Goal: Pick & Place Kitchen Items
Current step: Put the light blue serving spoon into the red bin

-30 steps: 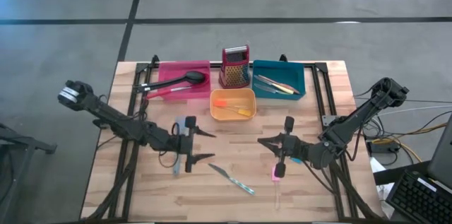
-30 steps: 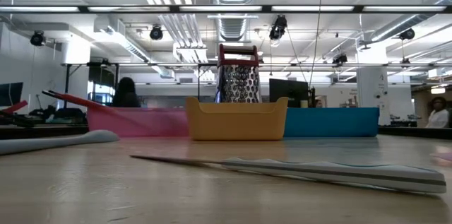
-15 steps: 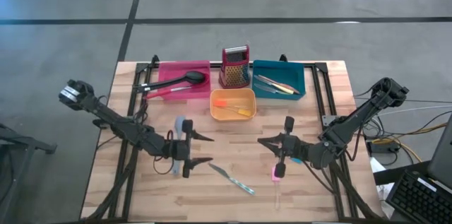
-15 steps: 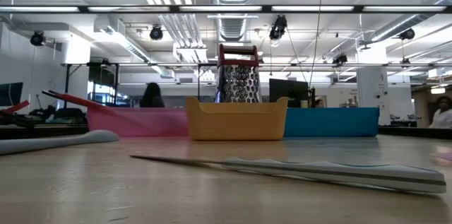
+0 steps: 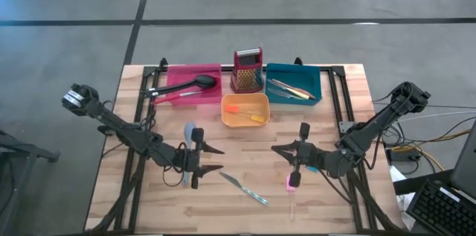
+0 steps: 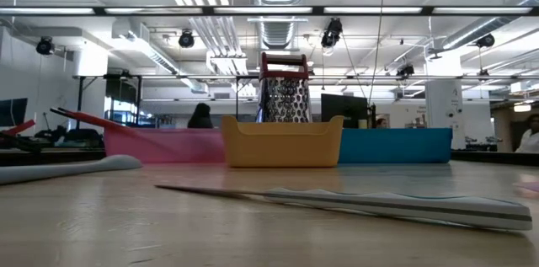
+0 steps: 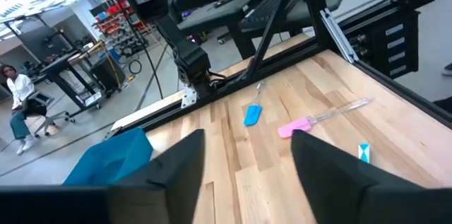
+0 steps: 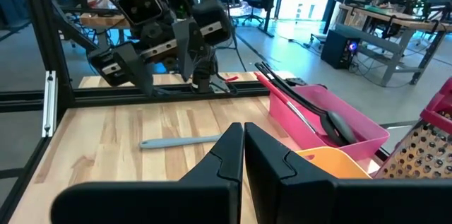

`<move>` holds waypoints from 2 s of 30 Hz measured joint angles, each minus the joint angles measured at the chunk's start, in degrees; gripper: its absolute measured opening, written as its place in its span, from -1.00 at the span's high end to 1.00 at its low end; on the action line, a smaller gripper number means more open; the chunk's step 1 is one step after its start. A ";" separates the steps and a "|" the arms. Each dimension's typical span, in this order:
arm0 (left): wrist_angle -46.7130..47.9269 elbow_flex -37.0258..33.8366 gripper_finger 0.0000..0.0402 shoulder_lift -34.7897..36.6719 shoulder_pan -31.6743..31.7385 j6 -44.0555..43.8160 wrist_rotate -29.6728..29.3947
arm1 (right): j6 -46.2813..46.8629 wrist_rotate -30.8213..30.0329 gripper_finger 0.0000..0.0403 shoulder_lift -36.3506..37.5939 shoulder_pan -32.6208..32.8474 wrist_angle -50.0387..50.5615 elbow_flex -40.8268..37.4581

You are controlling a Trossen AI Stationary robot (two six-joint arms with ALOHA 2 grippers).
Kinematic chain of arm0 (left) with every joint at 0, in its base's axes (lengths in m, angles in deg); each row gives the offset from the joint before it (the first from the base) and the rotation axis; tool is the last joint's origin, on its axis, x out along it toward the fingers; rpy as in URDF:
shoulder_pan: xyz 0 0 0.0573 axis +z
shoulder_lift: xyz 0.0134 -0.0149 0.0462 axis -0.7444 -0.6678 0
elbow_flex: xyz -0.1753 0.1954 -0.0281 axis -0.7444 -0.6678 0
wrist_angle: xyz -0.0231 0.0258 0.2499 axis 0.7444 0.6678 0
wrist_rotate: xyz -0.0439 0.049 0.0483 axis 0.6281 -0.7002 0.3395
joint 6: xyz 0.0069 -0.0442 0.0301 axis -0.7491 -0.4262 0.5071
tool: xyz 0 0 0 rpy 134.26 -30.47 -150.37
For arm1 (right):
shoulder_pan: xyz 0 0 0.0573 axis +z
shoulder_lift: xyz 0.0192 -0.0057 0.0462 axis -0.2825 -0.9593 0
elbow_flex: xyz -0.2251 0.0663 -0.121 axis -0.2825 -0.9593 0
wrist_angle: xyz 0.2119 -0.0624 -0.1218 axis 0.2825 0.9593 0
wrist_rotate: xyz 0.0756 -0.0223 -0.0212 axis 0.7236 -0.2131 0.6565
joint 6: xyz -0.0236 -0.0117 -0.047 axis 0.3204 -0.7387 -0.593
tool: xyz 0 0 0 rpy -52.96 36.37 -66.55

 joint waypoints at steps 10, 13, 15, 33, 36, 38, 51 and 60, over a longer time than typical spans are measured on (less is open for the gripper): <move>1.62 0.12 0.47 2.81 -0.20 -3.75 0.00 | 0.00 0.00 0.96 0.00 0.00 -0.02 0.00; 4.36 0.02 0.53 2.95 -0.17 -6.67 0.02 | -0.02 0.00 0.96 0.00 0.00 -0.02 0.00; 6.45 -0.01 0.55 2.91 -0.17 -8.13 0.02 | 0.00 0.00 0.96 0.00 0.00 -0.02 0.00; 7.71 0.84 0.56 2.84 -0.17 -8.23 0.00 | -0.02 0.02 0.96 0.00 -0.05 -0.04 0.00; 7.72 0.84 0.56 2.84 -0.17 -8.20 0.00 | -0.20 -0.02 0.96 0.00 -0.07 -0.02 0.00; 7.73 0.93 0.56 2.84 -0.17 -8.20 0.00 | 0.29 0.05 0.96 0.00 -0.04 -0.02 0.00; 7.68 0.93 0.56 2.82 -0.16 -8.25 0.00 | 0.16 0.39 0.32 0.00 0.00 0.00 0.00; 7.66 0.91 0.56 2.82 -0.16 -8.69 0.00 | -0.13 0.37 -0.10 0.00 0.00 0.00 0.00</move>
